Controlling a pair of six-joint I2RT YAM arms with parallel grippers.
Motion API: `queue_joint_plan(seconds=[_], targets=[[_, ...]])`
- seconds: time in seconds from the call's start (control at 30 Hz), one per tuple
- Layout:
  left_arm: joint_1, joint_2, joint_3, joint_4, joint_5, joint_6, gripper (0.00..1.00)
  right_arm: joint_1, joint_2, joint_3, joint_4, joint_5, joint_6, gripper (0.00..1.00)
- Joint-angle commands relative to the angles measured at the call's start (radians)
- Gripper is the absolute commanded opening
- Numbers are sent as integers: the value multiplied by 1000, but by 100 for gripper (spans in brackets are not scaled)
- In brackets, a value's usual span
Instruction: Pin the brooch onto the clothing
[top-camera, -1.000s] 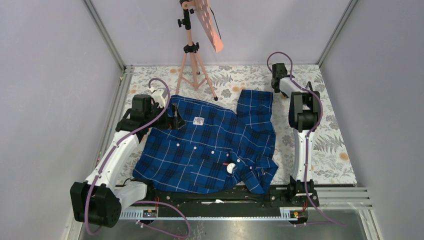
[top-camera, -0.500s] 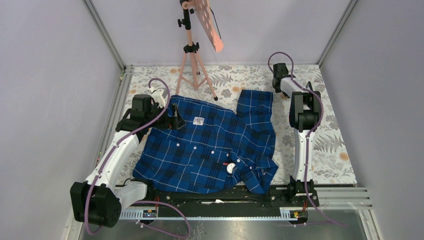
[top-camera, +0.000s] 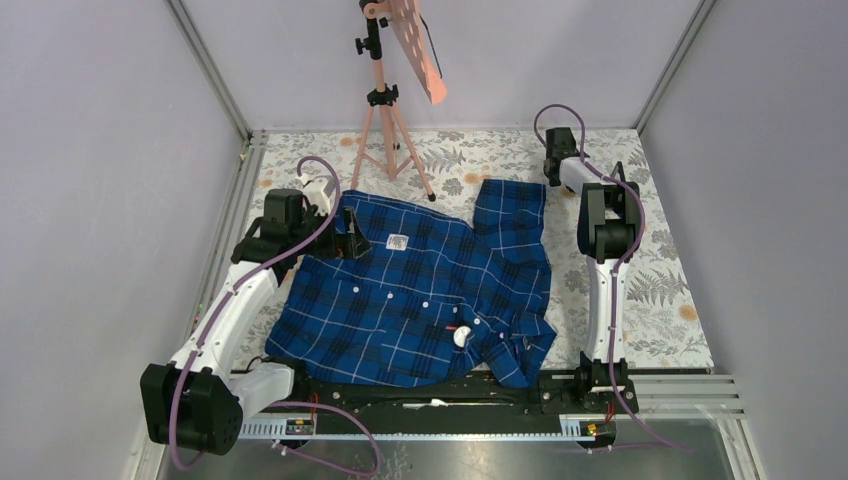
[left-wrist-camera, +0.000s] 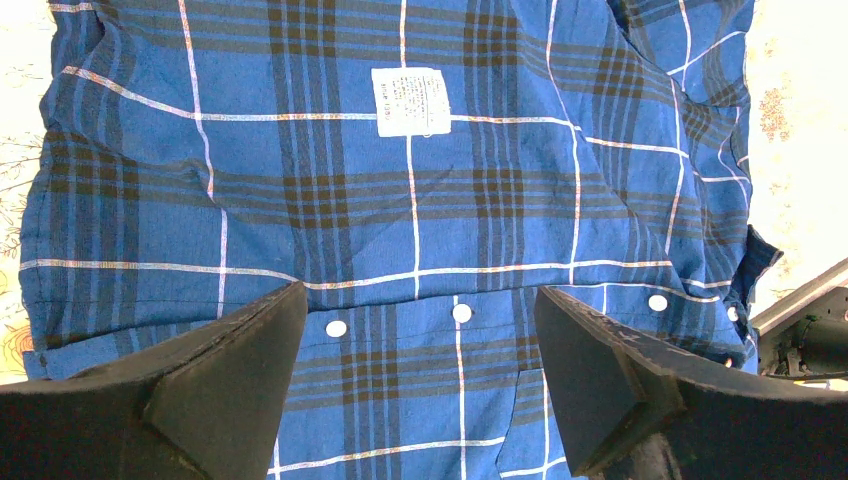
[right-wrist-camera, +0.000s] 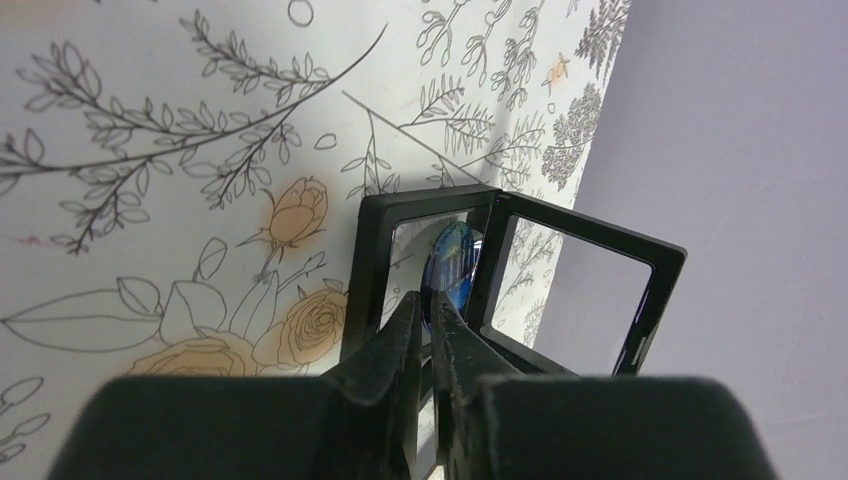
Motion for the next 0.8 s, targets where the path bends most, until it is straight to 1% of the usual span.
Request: queue_joint_plan(seconds=[0.0, 0.07, 0.13, 0.3, 0.4, 0.6, 0.77], targets=[[7, 1, 16, 27, 20, 10, 91, -7, -27, -36, 106, 17, -27, 7], [8, 1, 17, 27, 19, 10, 91, -6, -52, -72, 159, 32, -36, 3], [8, 1, 17, 27, 19, 10, 91, -7, -90, -120, 223, 39, -43, 0], [8, -3, 19, 28, 23, 10, 91, -6, -187, -217, 361, 78, -56, 0], [10, -6, 20, 30, 37, 11, 91, -4, -249, -264, 401, 80, -43, 0], [10, -22, 17, 39, 53, 9, 91, -2, -355, -319, 346, 46, 76, 0], [9, -35, 12, 62, 114, 2, 88, 15, -495, -377, 173, -64, 290, 0]])
